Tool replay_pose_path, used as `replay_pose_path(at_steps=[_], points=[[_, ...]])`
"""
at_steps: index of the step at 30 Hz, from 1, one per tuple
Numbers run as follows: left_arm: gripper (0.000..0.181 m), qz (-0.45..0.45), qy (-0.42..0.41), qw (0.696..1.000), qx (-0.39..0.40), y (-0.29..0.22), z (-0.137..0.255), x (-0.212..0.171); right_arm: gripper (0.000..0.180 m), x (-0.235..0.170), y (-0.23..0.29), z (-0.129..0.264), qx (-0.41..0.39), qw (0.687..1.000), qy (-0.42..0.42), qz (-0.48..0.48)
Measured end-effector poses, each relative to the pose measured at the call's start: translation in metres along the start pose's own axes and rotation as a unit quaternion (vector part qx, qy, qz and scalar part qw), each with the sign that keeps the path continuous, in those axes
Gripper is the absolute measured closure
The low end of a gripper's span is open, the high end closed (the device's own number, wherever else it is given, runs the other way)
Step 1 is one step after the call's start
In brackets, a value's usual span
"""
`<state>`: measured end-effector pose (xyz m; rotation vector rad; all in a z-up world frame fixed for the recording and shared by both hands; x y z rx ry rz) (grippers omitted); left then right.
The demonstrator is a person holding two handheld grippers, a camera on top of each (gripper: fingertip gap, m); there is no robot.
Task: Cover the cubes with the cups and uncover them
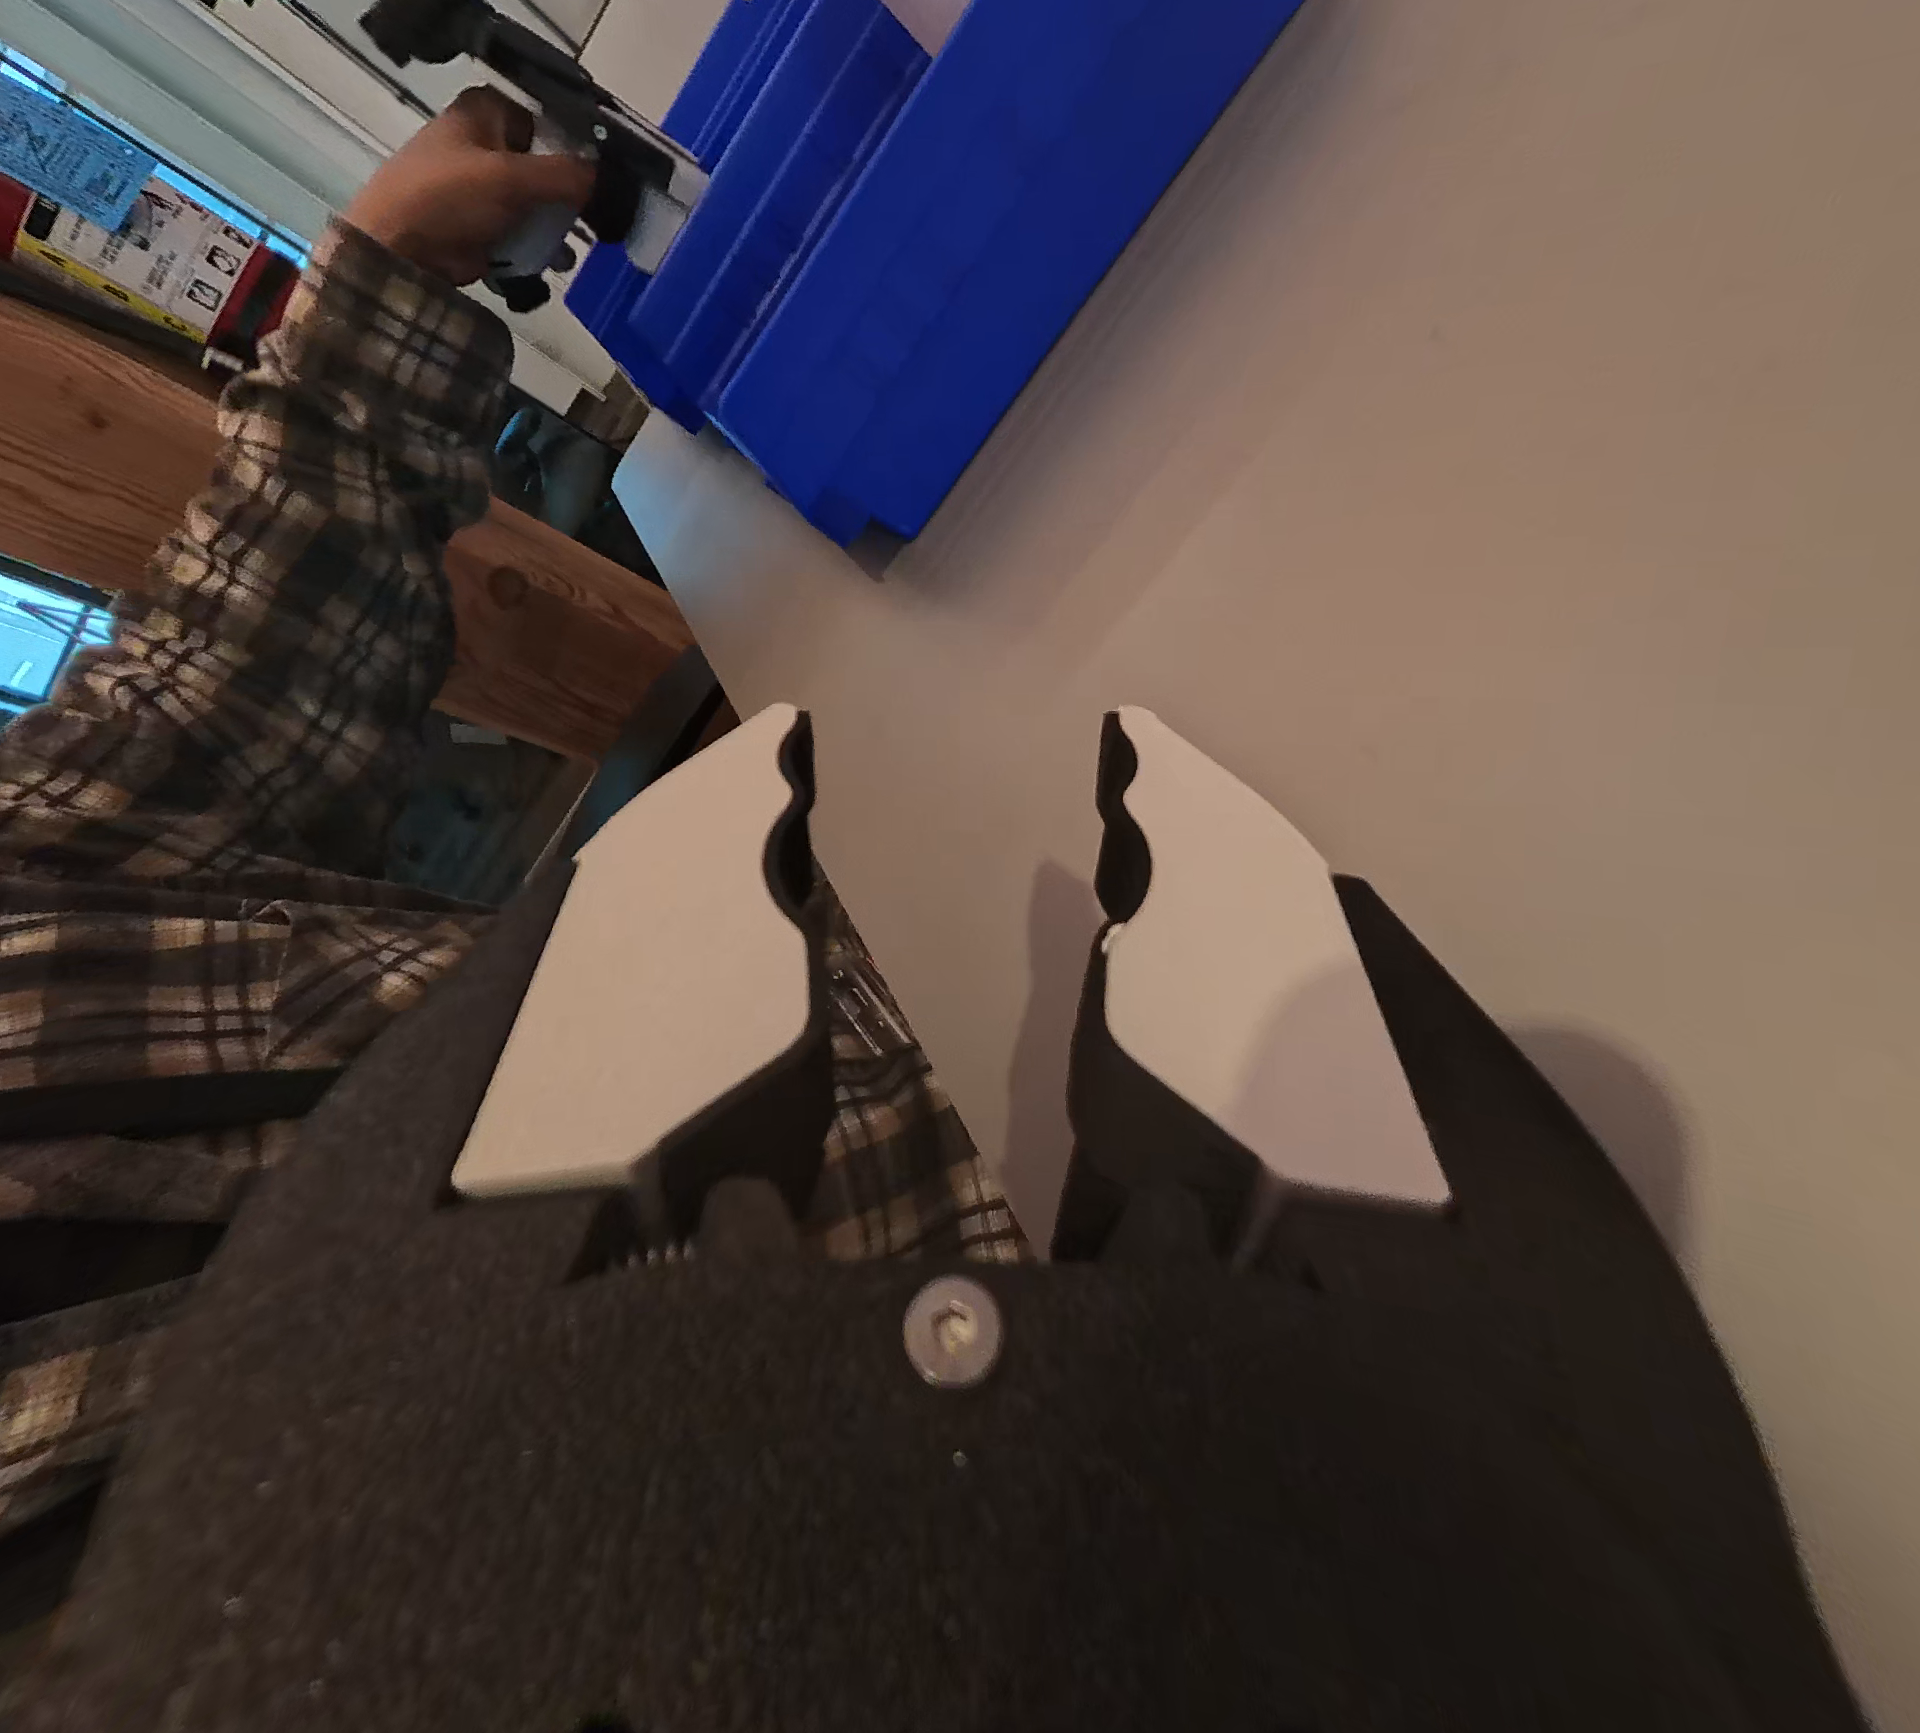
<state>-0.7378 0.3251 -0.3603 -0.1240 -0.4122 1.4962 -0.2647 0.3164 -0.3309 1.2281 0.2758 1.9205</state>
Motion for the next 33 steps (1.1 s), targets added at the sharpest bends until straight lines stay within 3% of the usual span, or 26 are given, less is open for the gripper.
replay_pose_path(at_steps=[5, 14, 22, 33], points=[[0.177, -0.002, 0.039, 0.994, 0.100, 0.039, 0.020, -0.005, 0.133, 0.000, -0.001, 0.007, 0.005, 1.000, -0.008, -0.009], [0.178, 0.082, -0.073, 0.994, 0.023, 0.043, 0.073, 0.009, 0.140, -0.001, 0.002, 0.012, 0.026, 0.999, -0.012, -0.027], [0.176, 0.079, -0.122, 0.989, -0.006, 0.021, 0.095, 0.021, 0.143, -0.001, 0.008, 0.013, 0.032, 0.999, -0.010, -0.023], [0.177, 0.051, -0.152, 0.987, 0.011, 0.003, 0.120, 0.026, 0.145, -0.005, 0.008, 0.011, 0.040, 0.999, -0.007, -0.029]])
Point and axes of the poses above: each gripper's, where its closed fingertips meet, z back along the fingers, x out of its top, y = z × x across the jaws, the point moved 1 cm from there along z, back along the fingers, and after that the axes turned 13 degrees about -x, right-handed, at the moved point
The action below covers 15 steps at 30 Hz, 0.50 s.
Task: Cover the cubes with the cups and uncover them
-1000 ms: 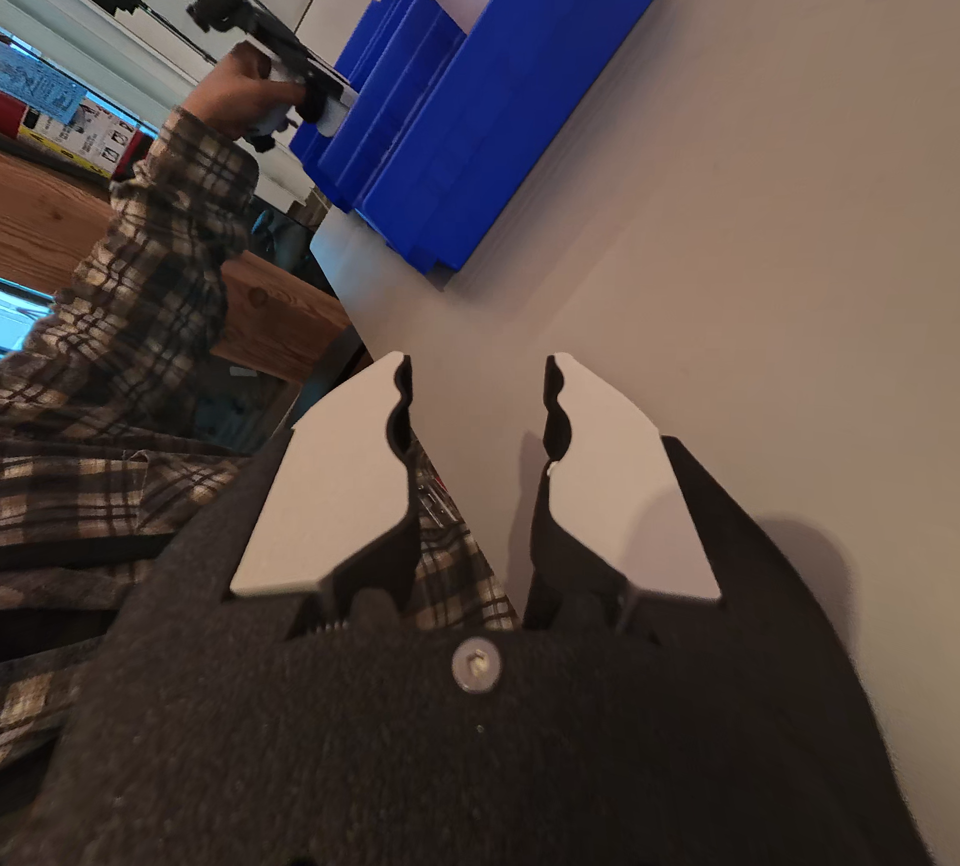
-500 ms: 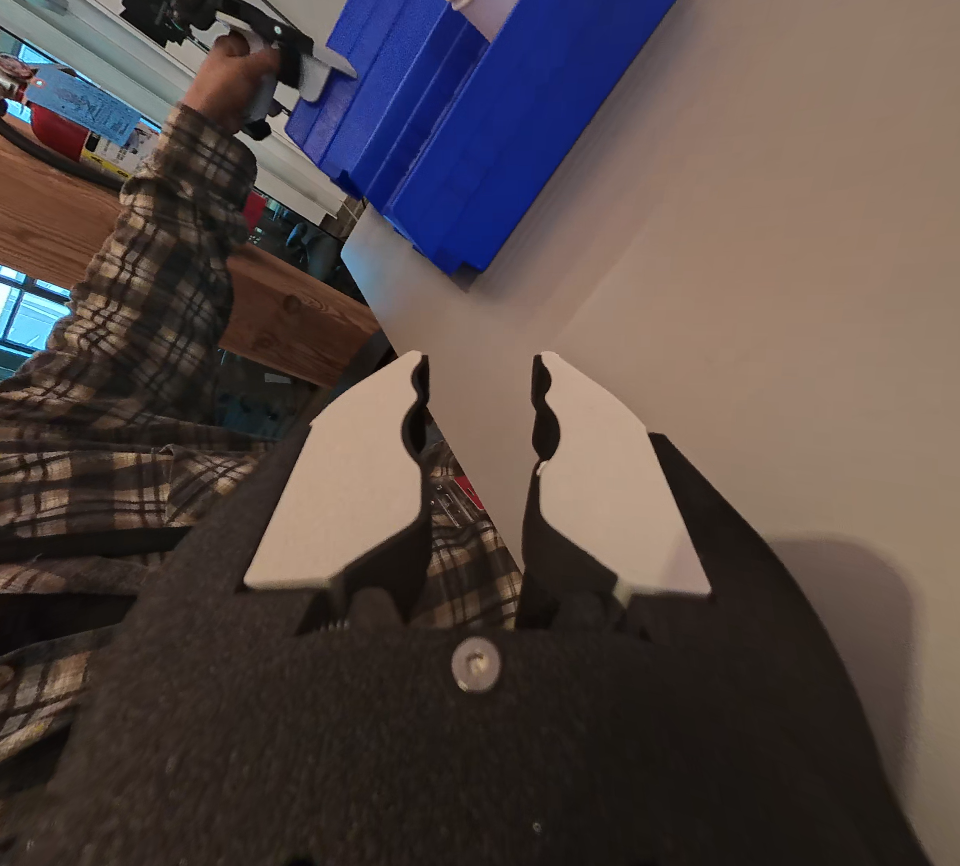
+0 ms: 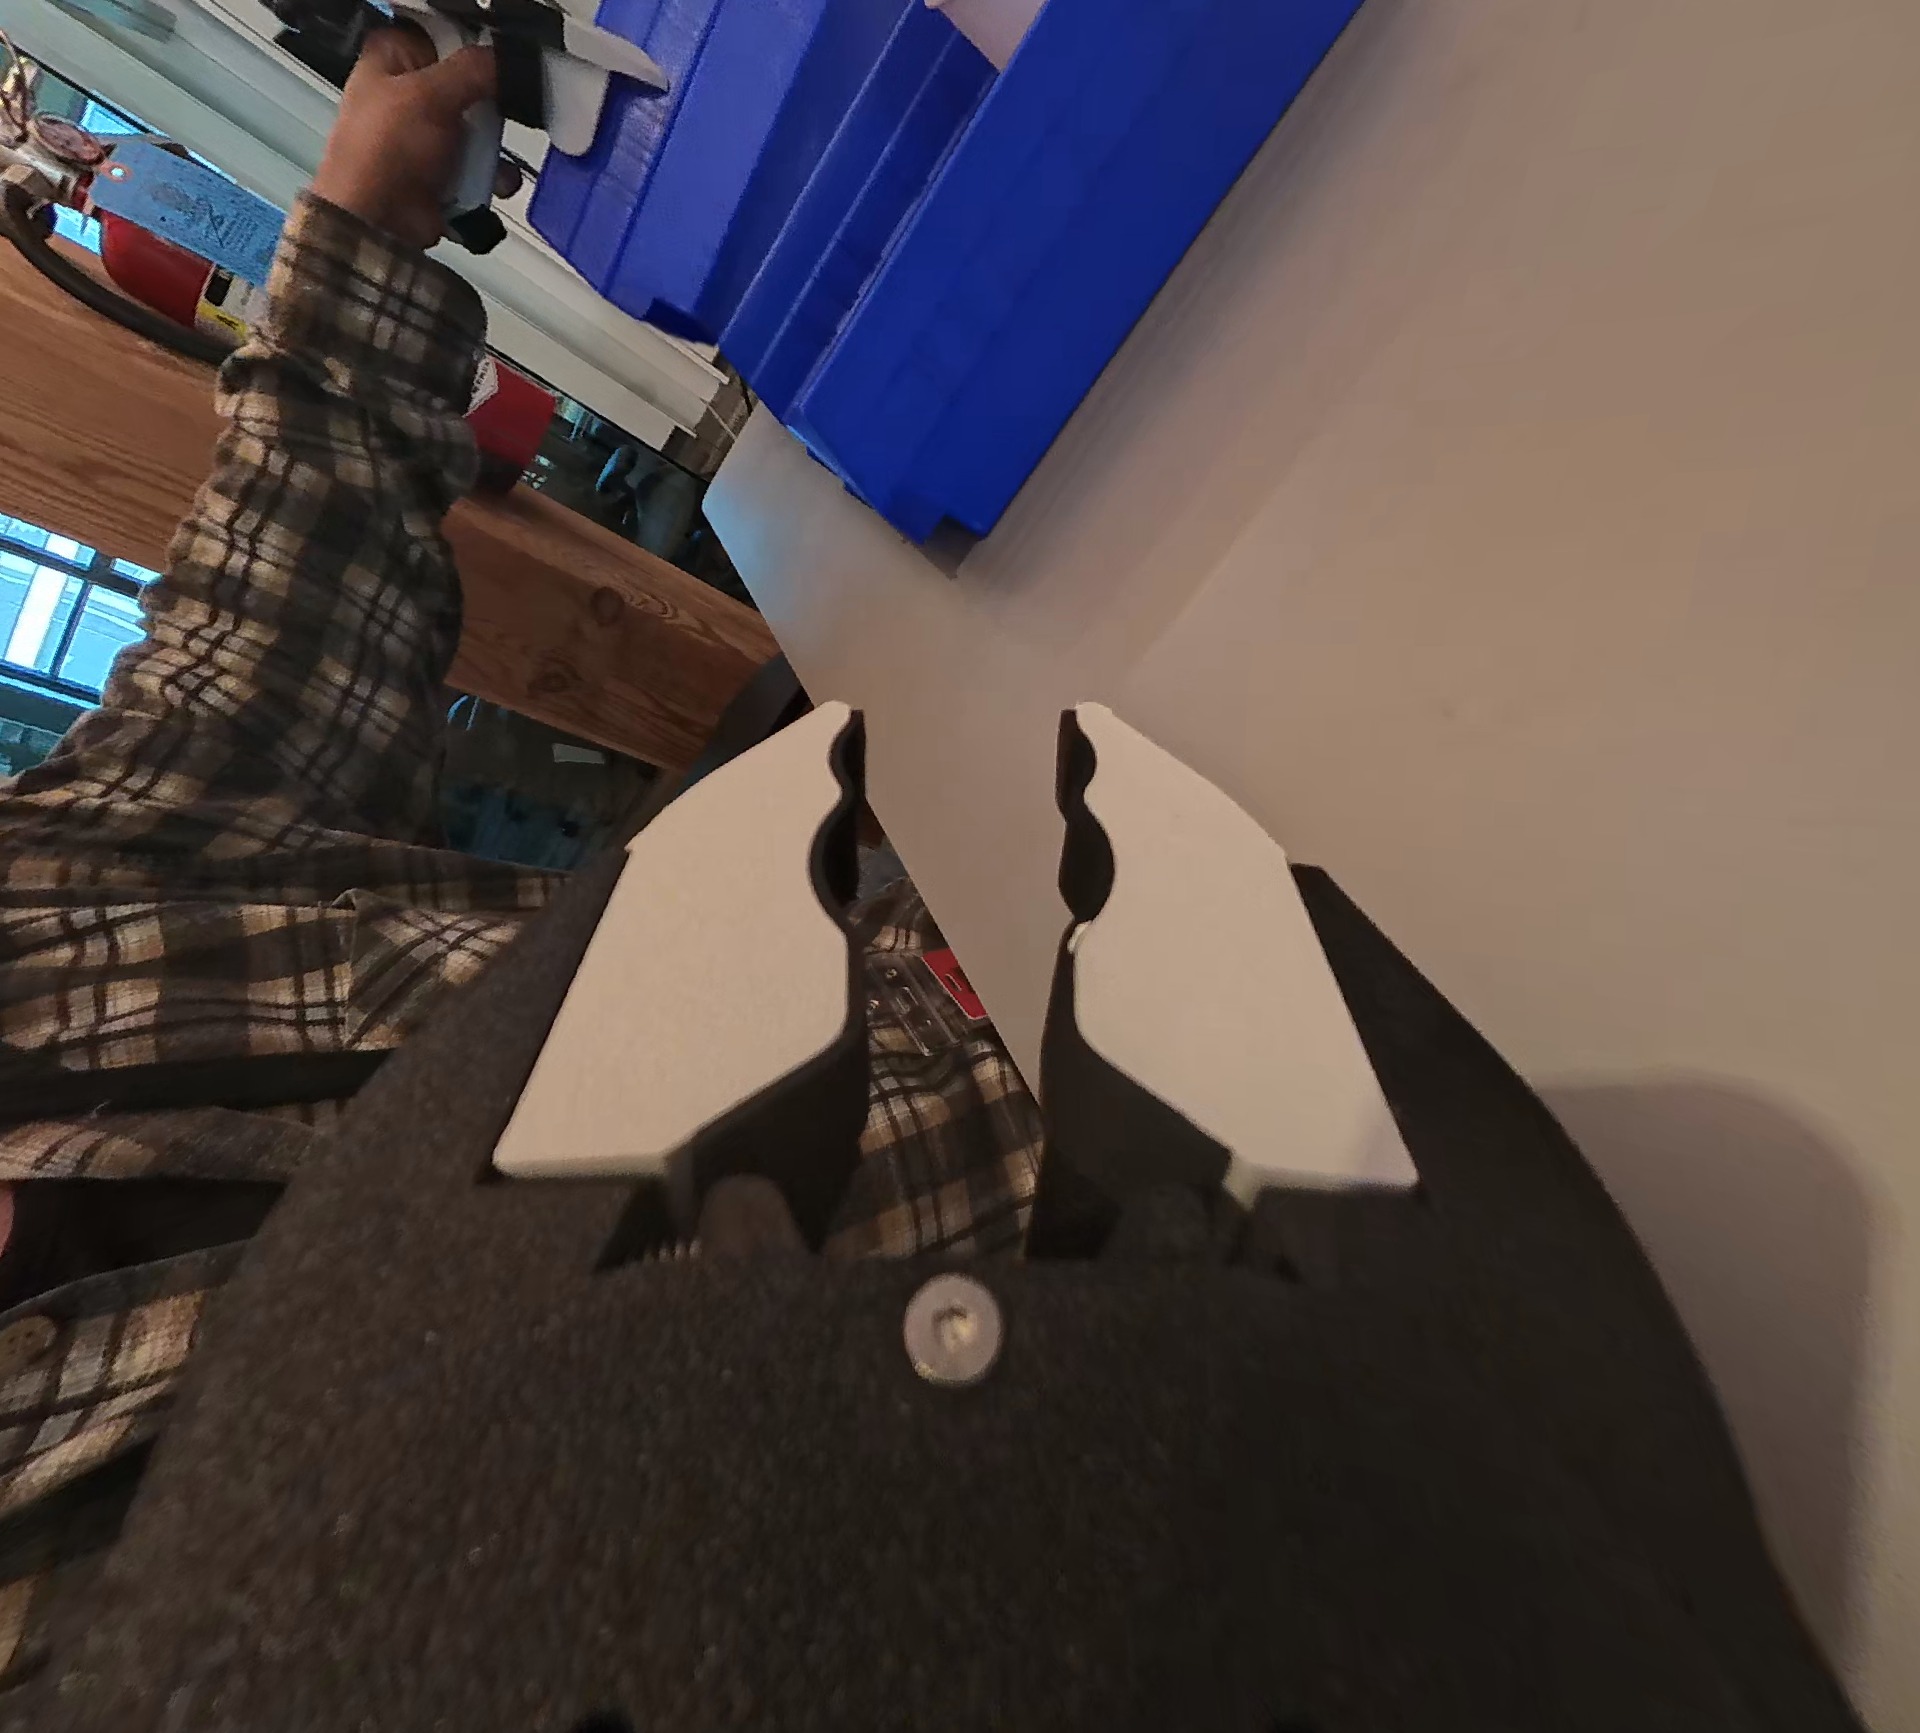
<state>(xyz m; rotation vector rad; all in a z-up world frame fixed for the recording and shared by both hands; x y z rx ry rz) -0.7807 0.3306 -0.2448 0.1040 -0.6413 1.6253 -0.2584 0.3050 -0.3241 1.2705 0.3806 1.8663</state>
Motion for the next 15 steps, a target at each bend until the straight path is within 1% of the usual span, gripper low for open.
replay_pose_path(at_steps=[15], points=[[0.176, -0.066, -0.030, 0.997, -0.010, -0.053, 0.015, 0.023, 0.146, -0.001, 0.000, 0.002, 0.004, 1.000, 0.002, -0.004]])
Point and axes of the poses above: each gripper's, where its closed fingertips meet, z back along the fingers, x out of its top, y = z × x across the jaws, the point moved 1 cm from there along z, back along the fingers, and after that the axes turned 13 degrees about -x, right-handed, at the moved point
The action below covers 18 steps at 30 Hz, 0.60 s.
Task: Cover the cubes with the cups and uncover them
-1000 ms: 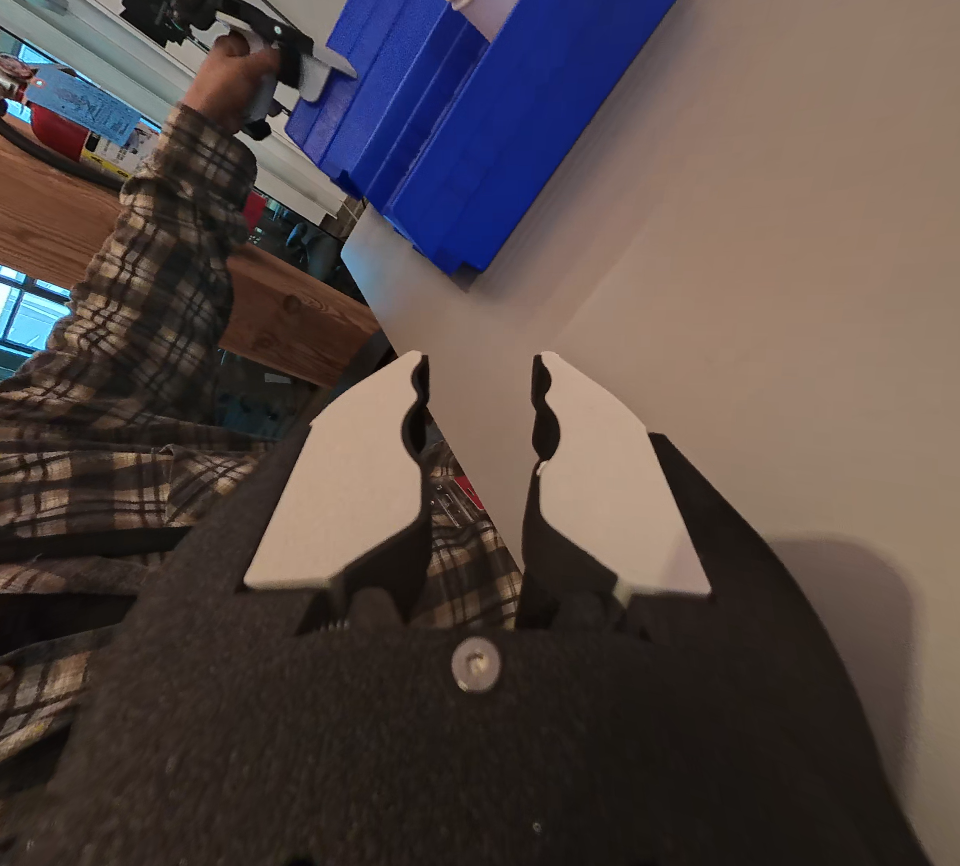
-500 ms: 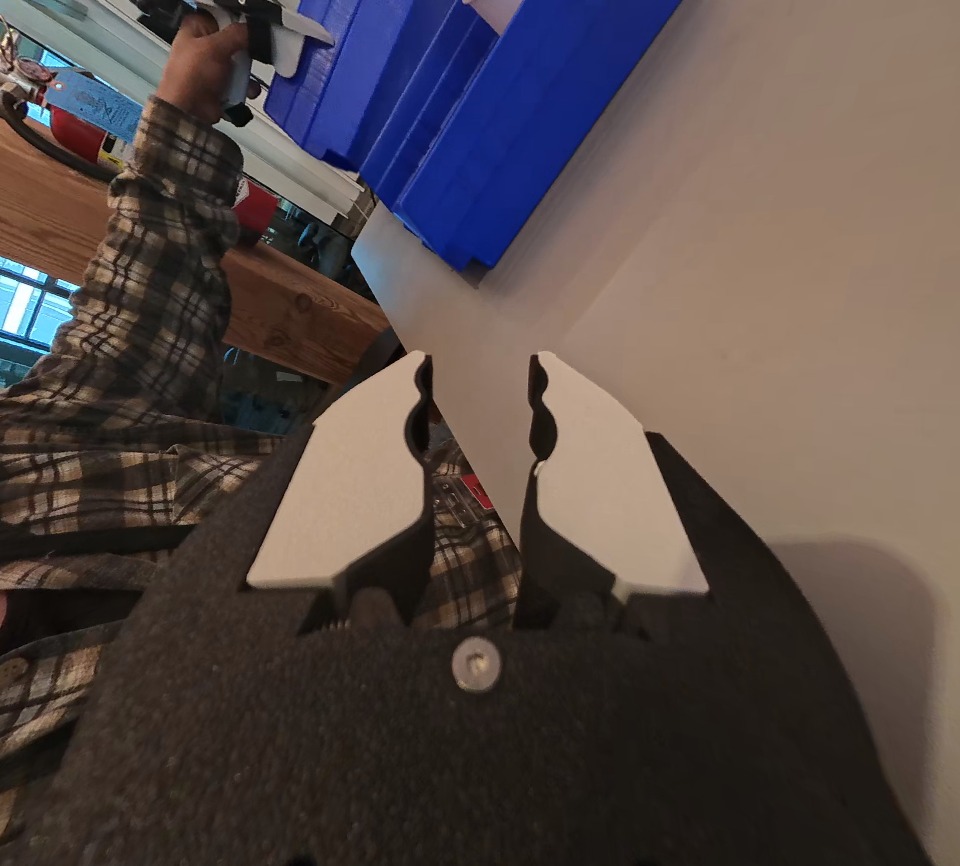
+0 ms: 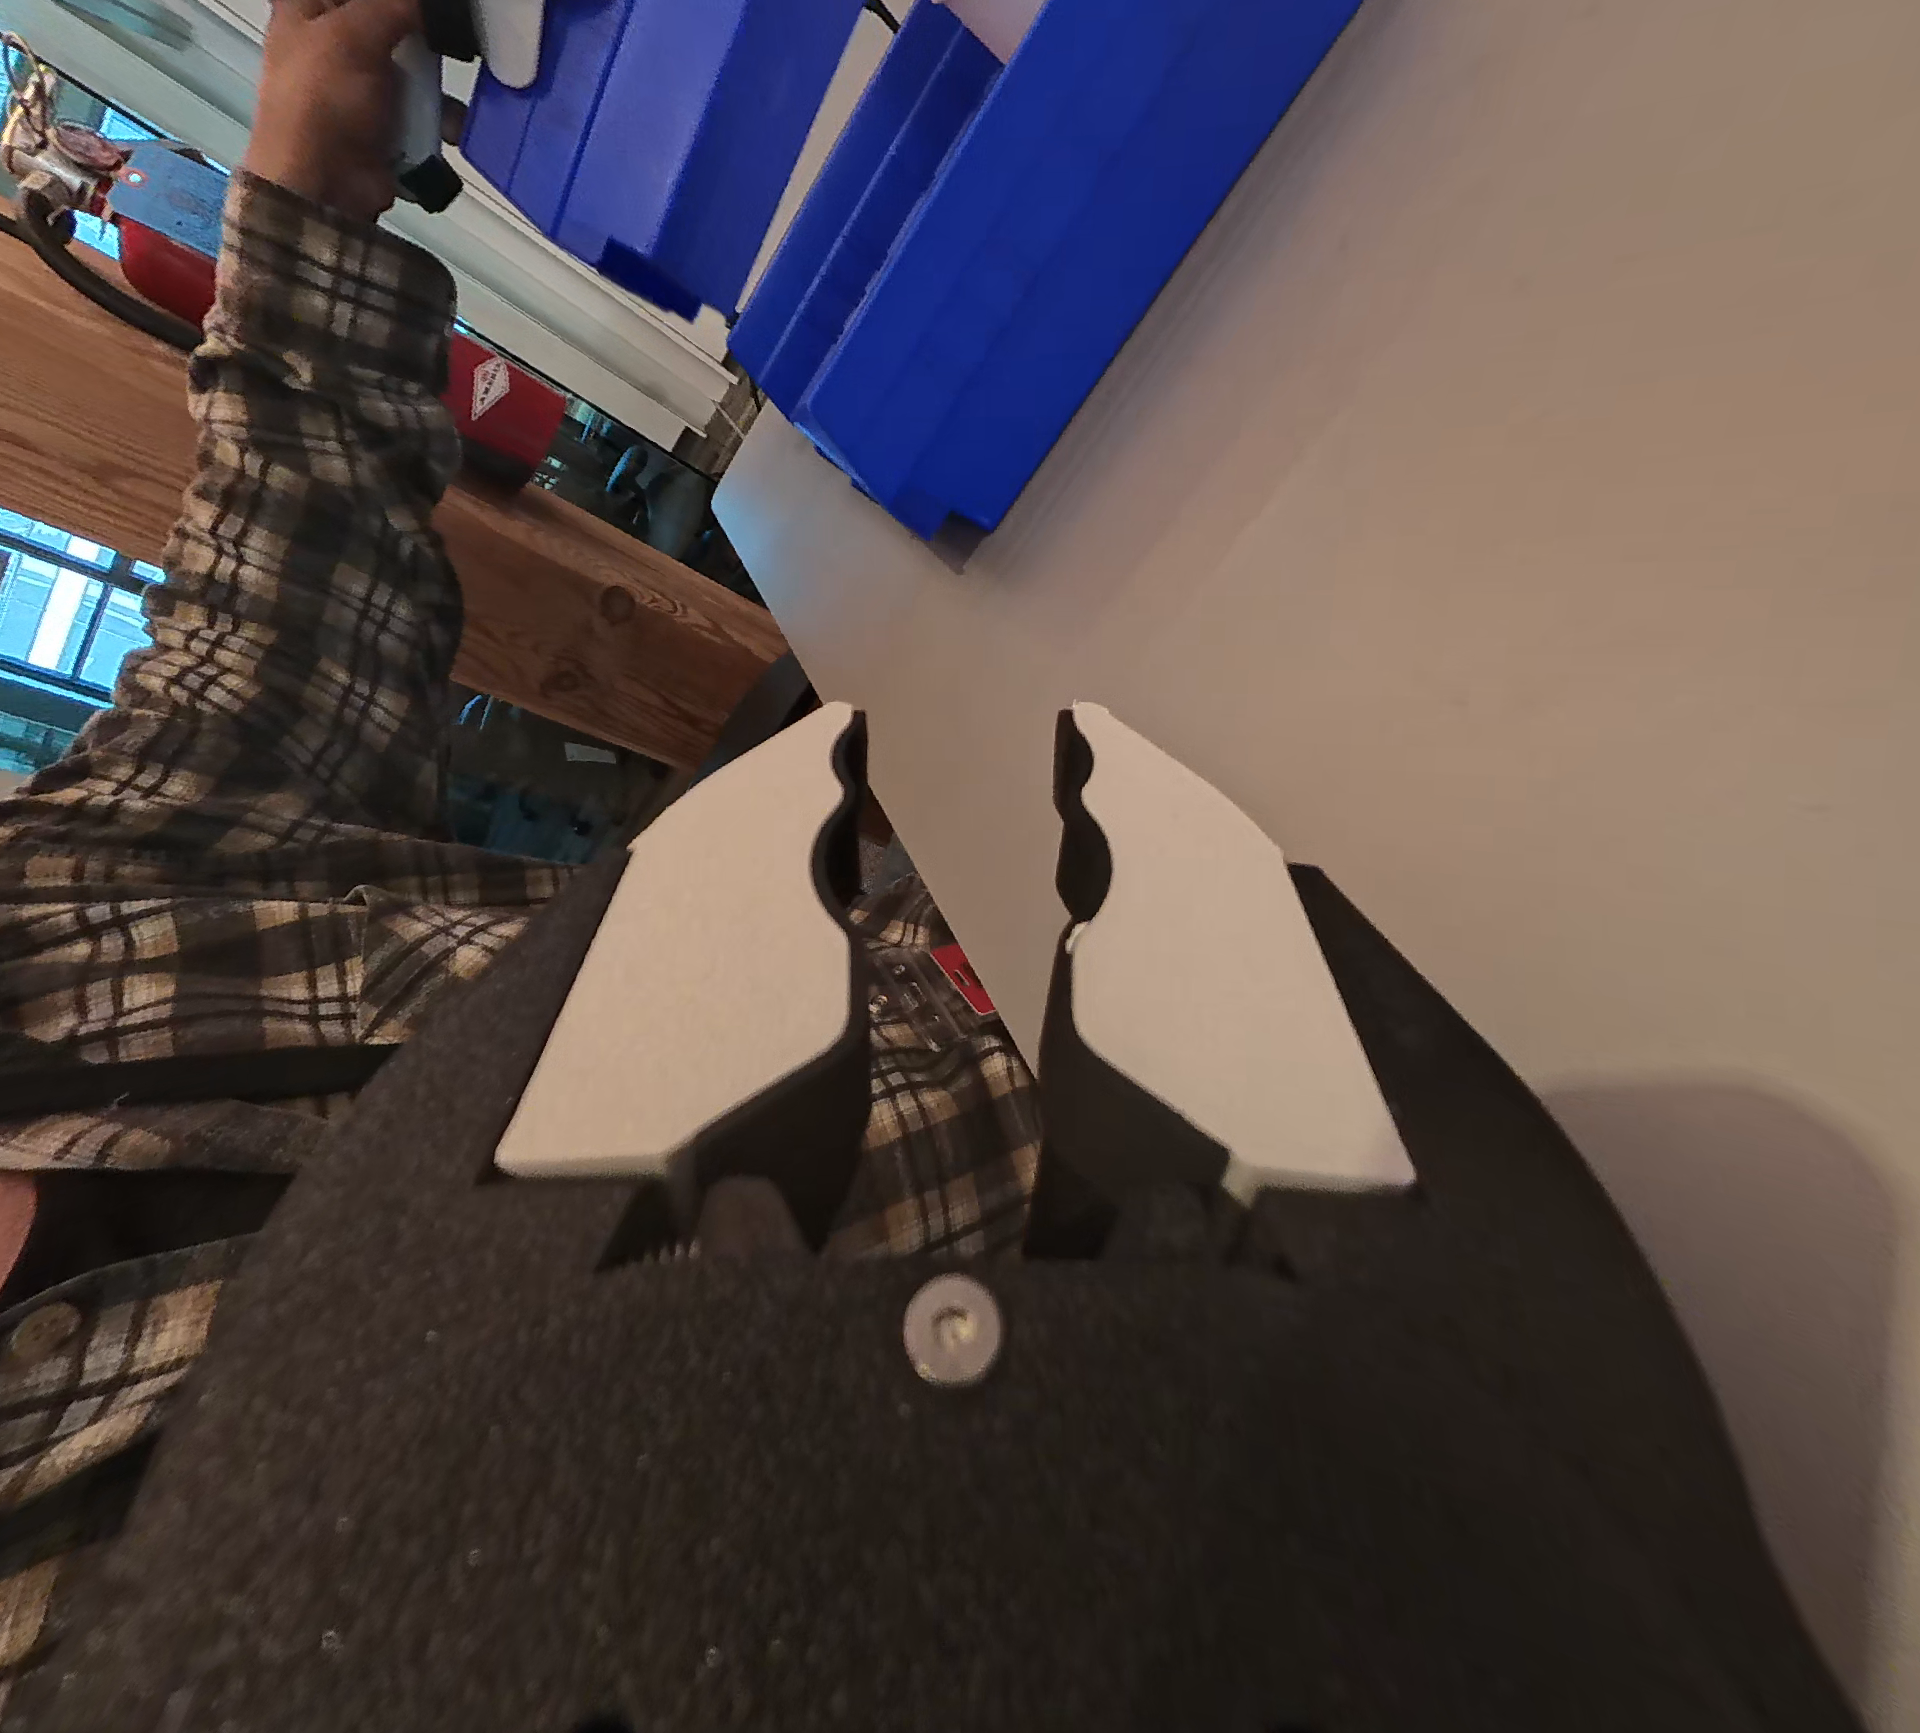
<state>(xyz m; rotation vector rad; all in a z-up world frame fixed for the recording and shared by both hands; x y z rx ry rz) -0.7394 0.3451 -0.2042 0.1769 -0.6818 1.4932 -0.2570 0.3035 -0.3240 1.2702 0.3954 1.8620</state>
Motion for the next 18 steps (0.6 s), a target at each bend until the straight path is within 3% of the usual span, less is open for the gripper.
replay_pose_path(at_steps=[10, 18], points=[[0.177, -0.127, 0.012, 0.991, 0.038, -0.059, 0.009, 0.034, 0.147, 0.002, 0.002, 0.005, -0.004, 1.000, -0.006, 0.002], [0.175, -0.278, 0.012, 0.960, 0.011, -0.171, -0.004, 0.063, 0.148, 0.002, 0.000, 0.017, -0.016, 1.000, -0.012, 0.004]])
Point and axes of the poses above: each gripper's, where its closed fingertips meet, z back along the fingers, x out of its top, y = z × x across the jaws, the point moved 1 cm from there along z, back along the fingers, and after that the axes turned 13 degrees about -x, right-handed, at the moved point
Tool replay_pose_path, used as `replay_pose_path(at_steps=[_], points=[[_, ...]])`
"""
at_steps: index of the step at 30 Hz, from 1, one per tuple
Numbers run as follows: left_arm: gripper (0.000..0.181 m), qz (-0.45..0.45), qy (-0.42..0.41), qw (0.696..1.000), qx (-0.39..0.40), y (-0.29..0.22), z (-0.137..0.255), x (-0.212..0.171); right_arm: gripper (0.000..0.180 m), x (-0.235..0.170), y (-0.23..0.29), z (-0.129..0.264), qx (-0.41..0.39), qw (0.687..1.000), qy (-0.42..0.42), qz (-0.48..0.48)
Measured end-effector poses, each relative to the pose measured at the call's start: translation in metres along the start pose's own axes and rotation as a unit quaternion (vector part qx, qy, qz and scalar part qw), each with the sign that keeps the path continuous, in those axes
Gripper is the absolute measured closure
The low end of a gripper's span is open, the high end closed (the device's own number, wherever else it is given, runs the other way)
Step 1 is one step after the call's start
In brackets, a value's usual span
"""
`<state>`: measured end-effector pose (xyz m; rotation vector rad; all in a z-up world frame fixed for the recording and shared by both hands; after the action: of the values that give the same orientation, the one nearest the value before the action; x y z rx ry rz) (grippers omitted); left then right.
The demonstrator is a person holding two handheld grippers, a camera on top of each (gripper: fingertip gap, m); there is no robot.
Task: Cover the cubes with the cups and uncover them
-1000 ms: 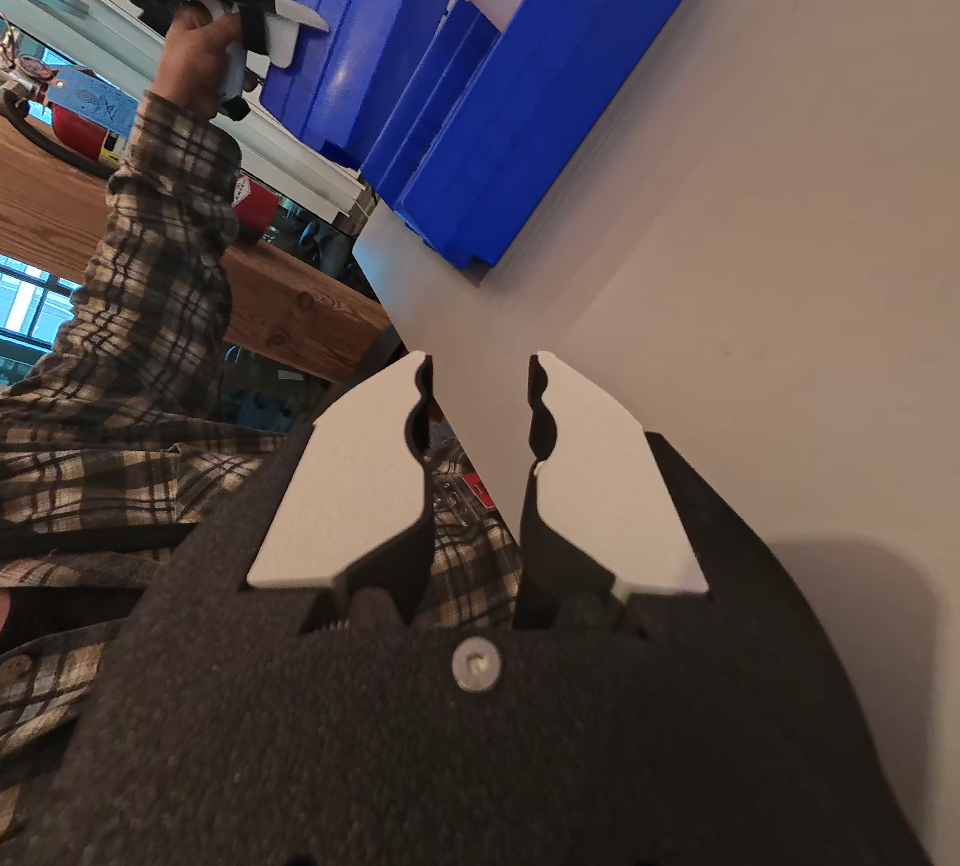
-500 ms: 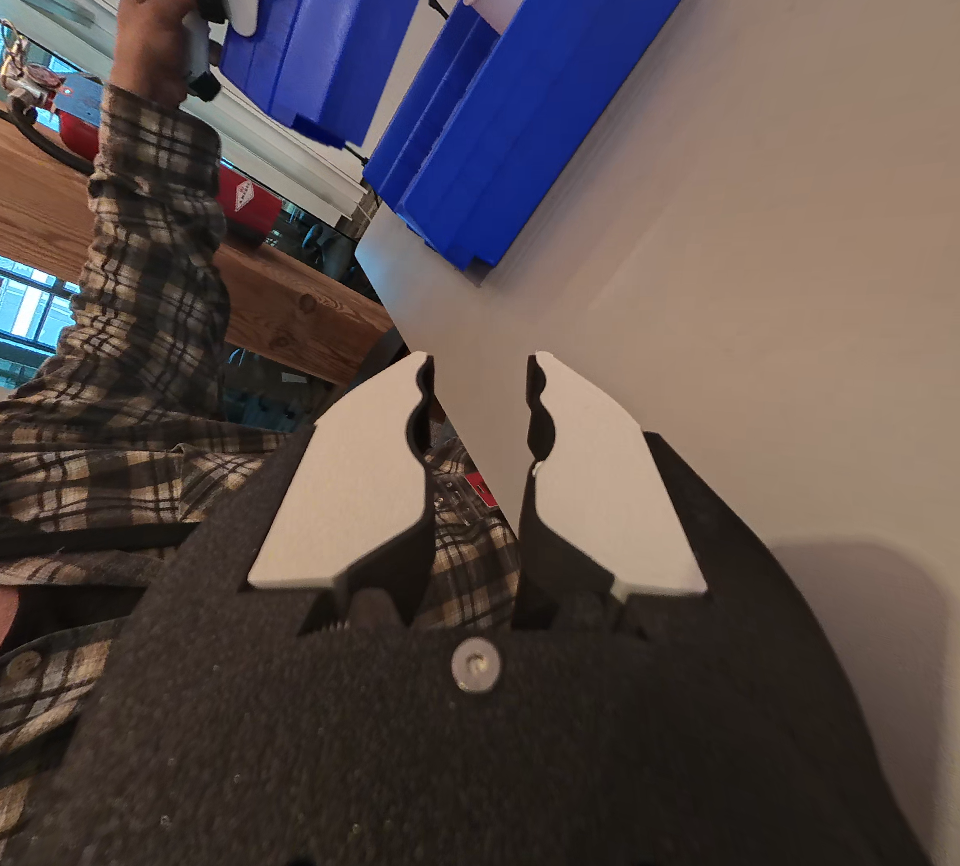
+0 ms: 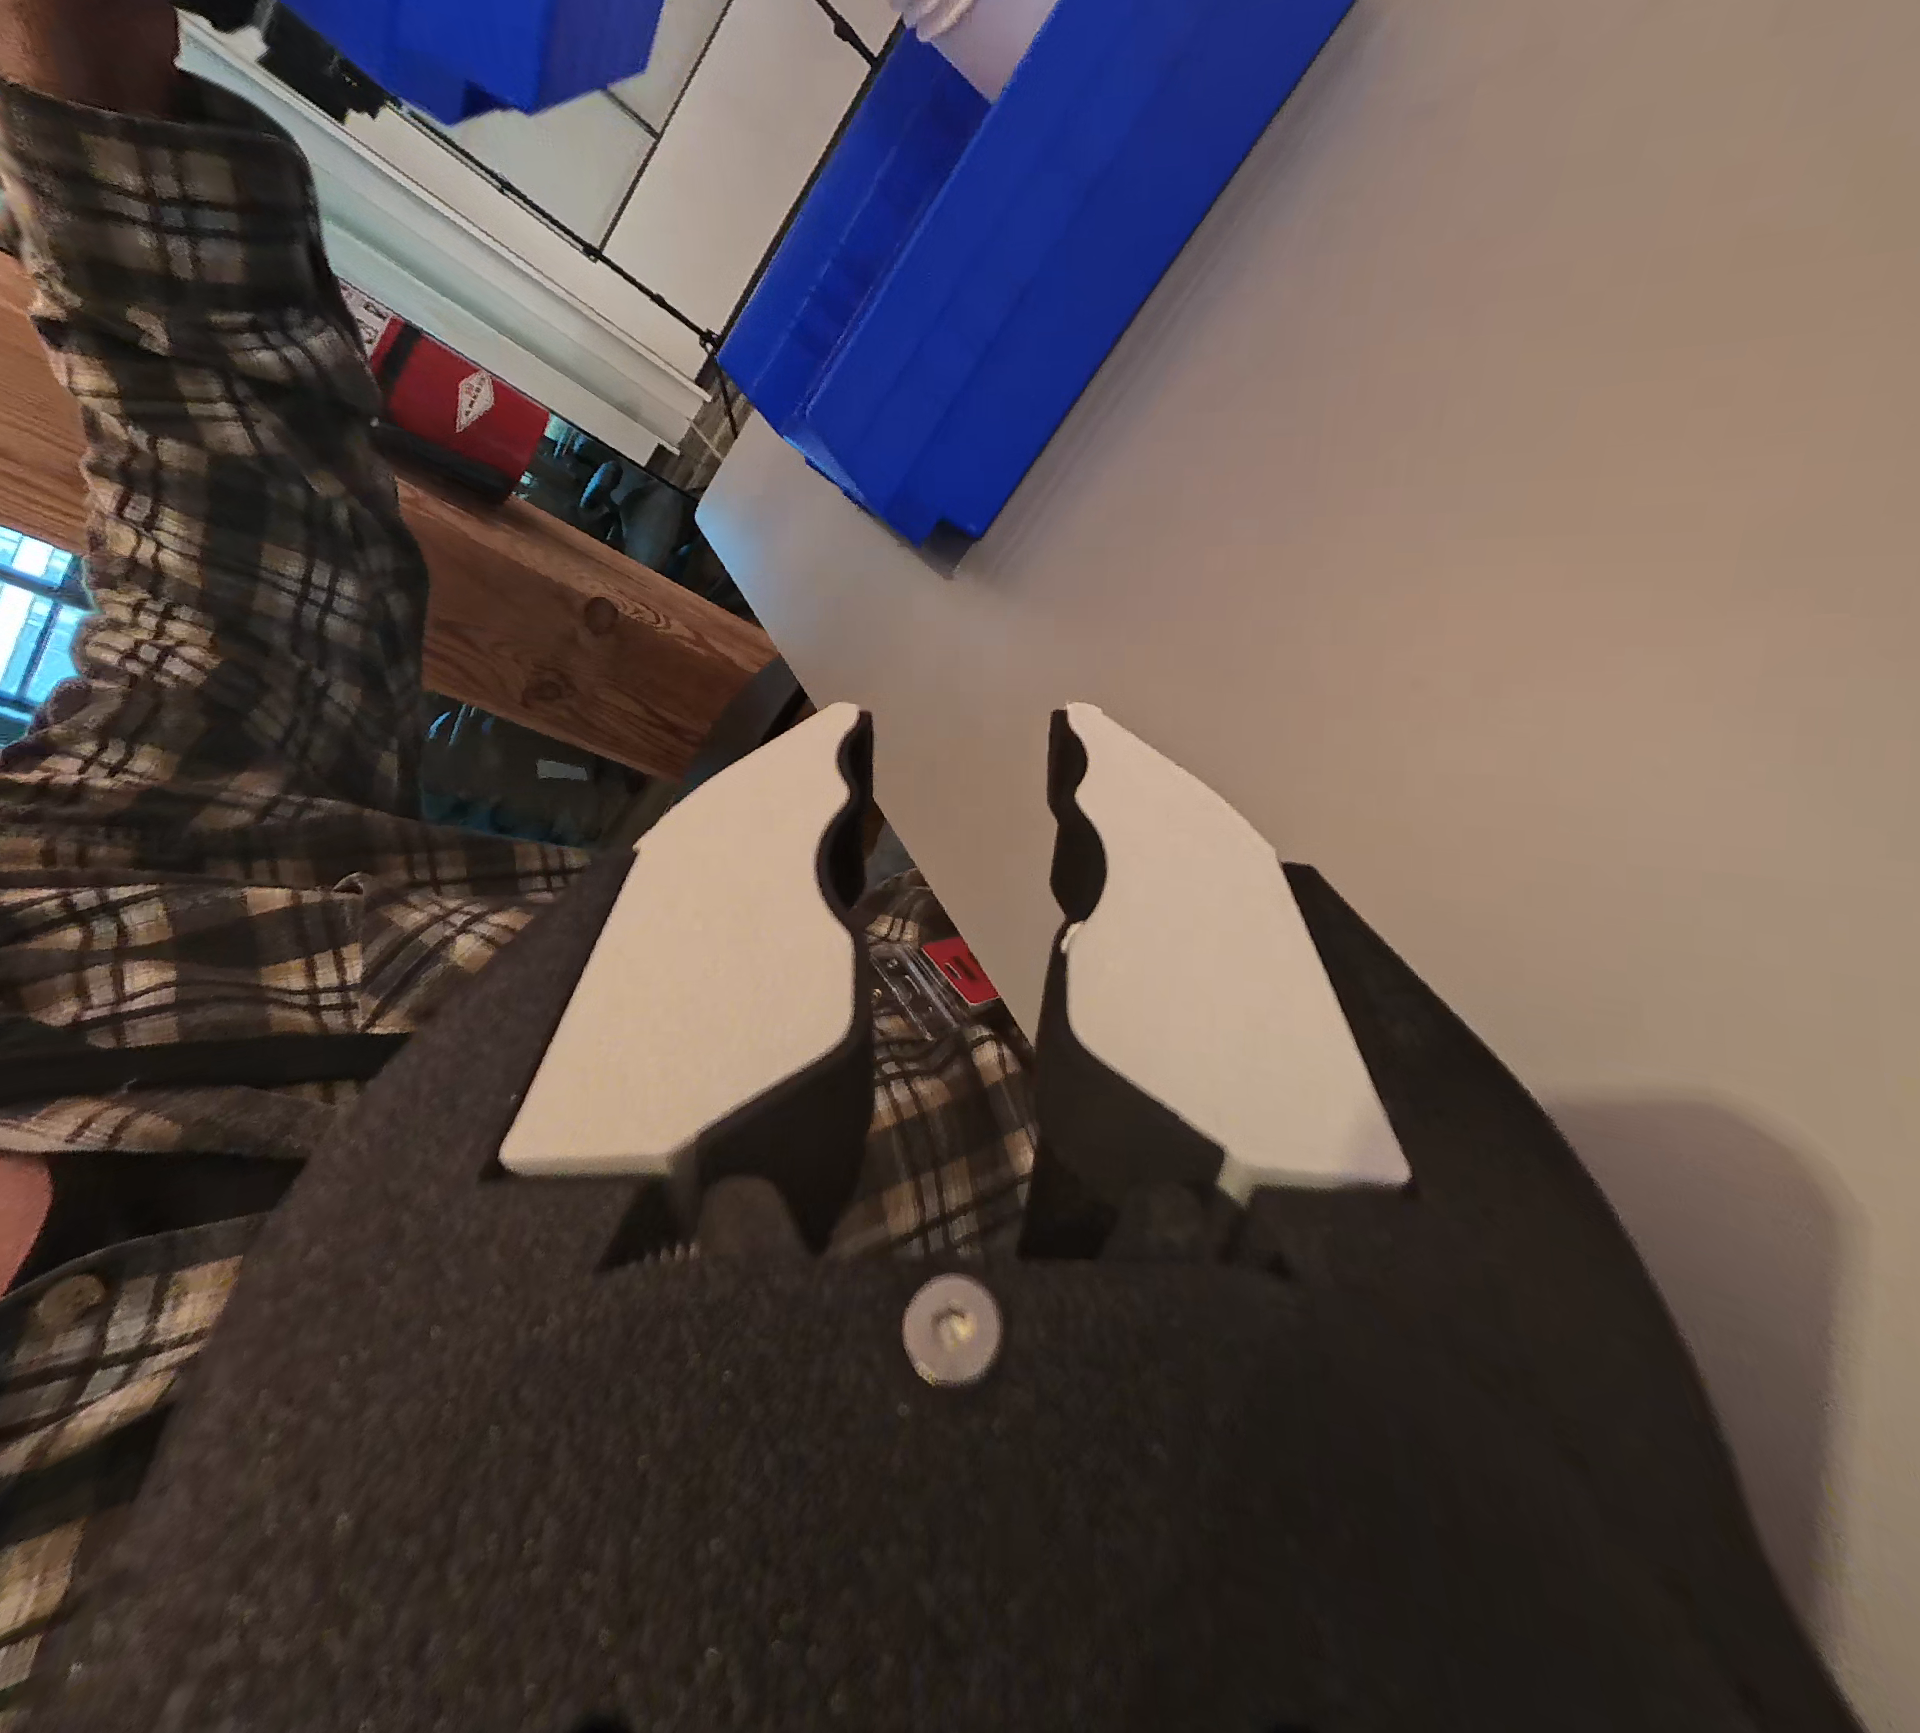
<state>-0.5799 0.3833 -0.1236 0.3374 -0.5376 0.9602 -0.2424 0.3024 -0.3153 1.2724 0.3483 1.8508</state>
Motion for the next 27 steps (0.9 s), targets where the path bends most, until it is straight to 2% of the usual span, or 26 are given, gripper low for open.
replay_pose_path(at_steps=[6, 11, 15, 20, 27], points=[[0.175, -0.143, 0.012, 0.989, -0.026, -0.089, -0.033, 0.054, 0.148, 0.000, -0.005, 0.021, -0.018, 1.000, -0.015, -0.003], [0.177, -0.233, 0.030, 0.969, -0.075, -0.163, -0.086, 0.078, 0.148, -0.006, -0.014, 0.042, -0.038, 0.999, -0.025, -0.015], [0.178, -0.284, 0.062, 0.950, -0.112, -0.210, -0.144, 0.073, 0.148, -0.013, -0.023, 0.061, -0.060, 0.997, -0.036, -0.025], [0.178, -0.294, 0.099, 0.934, -0.179, -0.255, -0.209, 0.048, 0.148, -0.019, -0.035, 0.079, -0.077, 0.995, -0.046, -0.039], [0.177, -0.280, 0.118, 0.927, -0.219, -0.274, -0.254, 0.023, 0.148, -0.023, -0.040, 0.085, -0.080, 0.995, -0.044, -0.039]])
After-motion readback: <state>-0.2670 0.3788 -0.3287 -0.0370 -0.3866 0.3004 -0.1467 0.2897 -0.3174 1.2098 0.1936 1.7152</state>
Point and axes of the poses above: each gripper's, where its closed fingertips meet, z back along the fingers, x out of its top, y = z × x across the jaws, the point moved 1 cm from there along z, back along the fingers, and after that the axes turned 13 degrees about -x, right-handed, at the moved point
